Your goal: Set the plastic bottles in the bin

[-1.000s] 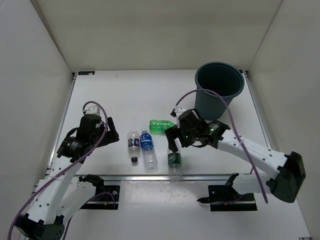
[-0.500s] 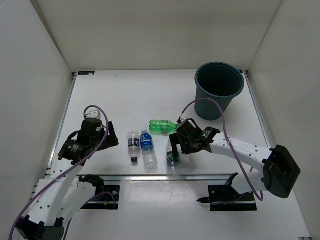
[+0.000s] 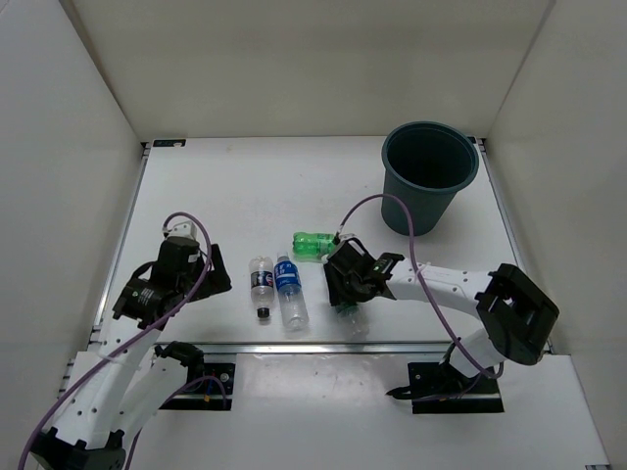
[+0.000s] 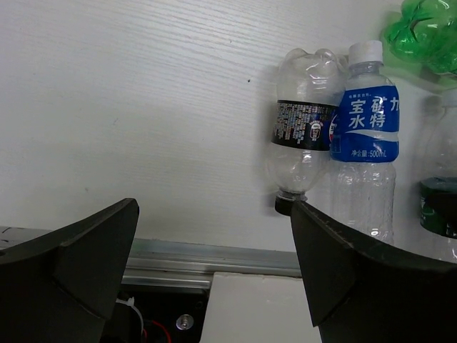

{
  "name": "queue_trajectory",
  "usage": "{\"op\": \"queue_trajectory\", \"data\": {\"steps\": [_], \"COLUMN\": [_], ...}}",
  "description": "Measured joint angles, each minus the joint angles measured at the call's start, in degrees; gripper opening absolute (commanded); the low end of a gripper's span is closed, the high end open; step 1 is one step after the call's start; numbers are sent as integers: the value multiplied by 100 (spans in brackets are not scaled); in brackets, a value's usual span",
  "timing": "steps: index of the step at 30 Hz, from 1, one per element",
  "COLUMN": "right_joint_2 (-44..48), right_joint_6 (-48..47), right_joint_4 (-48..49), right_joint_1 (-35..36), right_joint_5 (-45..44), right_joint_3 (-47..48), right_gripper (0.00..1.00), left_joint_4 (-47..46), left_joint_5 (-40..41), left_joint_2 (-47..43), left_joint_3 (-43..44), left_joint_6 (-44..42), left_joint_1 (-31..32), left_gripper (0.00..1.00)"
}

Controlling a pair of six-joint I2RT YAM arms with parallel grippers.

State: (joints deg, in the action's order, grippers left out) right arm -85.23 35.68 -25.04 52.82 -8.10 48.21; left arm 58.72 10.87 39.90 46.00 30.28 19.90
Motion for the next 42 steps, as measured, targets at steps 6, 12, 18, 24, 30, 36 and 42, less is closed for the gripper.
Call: {"op": "queue_trajectory", "data": {"steps": [6,12,18,24,30,36,42], "right_joint_2": [111,852,1261,743,-223,-568,-487], "right_joint_6": [-105,-780,-1917,-2865,-3482,-3659,-3593], "right_joint_4": [63,-490,-262,214,634,957,1333], "right_joint_1": [-76,-516,-1604,-2938,-3969,-4557,-4616], "right_joint_5": [-42,197,407,400,260,264,393], "right_joint_3": [37,911,2793,3998,4446,4170,3366], "right_gripper": [22,14,18,20,21,27,27], "left_joint_4": [50,-70,-433,-756,-1071,-1333,-1427], "left_joint_5": [-35,-81,-210,-295,-398,-549,-643], "left_joint_2": [-33,59,400,750,1047,1340,1637], "left_joint_3": [0,0,-81,-160,-168,-214,-219], "left_joint_6": [85,83,79,13,-157,-352,-481], "left_joint_1": [26,26,42,98,173,341,431], "left_gripper": [99,98,99,99,99,98,98]}}
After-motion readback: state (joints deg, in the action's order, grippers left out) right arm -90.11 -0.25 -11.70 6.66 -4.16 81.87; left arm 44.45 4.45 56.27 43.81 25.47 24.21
